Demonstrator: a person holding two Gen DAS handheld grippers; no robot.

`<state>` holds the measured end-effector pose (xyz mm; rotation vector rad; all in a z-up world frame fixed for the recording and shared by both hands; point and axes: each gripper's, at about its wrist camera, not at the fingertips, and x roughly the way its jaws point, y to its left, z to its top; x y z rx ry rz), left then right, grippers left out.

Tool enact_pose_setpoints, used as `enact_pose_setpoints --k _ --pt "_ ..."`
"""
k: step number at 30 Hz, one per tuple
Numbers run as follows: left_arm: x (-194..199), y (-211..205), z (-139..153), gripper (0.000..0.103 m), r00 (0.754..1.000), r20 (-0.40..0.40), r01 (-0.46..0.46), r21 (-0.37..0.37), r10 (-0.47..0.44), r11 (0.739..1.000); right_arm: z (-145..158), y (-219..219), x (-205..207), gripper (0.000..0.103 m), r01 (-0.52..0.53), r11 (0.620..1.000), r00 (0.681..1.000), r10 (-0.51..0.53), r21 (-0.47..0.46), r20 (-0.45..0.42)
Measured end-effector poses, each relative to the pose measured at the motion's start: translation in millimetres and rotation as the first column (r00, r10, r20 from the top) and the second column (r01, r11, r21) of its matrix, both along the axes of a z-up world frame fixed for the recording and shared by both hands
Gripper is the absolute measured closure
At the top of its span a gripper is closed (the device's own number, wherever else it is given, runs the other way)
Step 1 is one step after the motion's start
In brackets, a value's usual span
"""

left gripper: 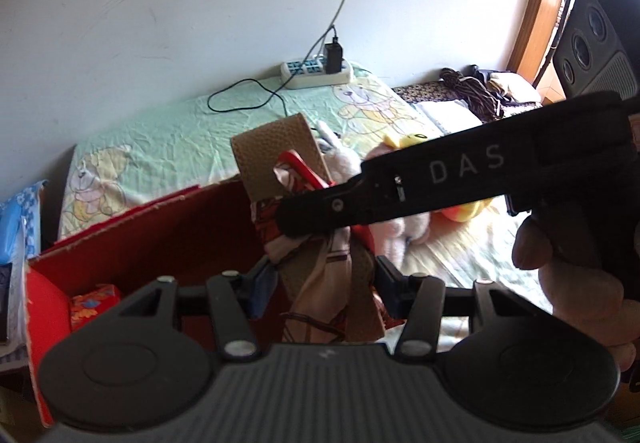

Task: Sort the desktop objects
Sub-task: 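Lift the strap bundle with the right gripper over the cardboard box, then lower the strap bundle beside the gift box and open the right gripper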

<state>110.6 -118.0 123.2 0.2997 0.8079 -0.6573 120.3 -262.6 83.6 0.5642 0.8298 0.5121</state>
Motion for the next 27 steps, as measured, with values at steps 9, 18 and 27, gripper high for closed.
enact_pose_setpoints --k 9,18,27 --pt "62.6 52.2 -24.4 0.049 0.995 -0.068 -0.071 0.052 0.075 0.996 -30.7 64.7 56.8 0.073 -0.044 0.999 0.994 0.044 0.002 -0.097" --pt "98.2 82.4 -84.4 0.05 0.966 -0.228 -0.087 0.15 0.12 0.985 -88.1 107.0 90.7 0.073 -0.048 0.999 0.952 0.039 -0.02 -0.304" --pt "116.5 95.5 -117.9 0.05 0.942 -0.301 -0.081 0.228 0.149 0.97 -124.9 132.0 110.1 0.073 -0.075 0.994 0.889 0.032 -0.076 -0.456"
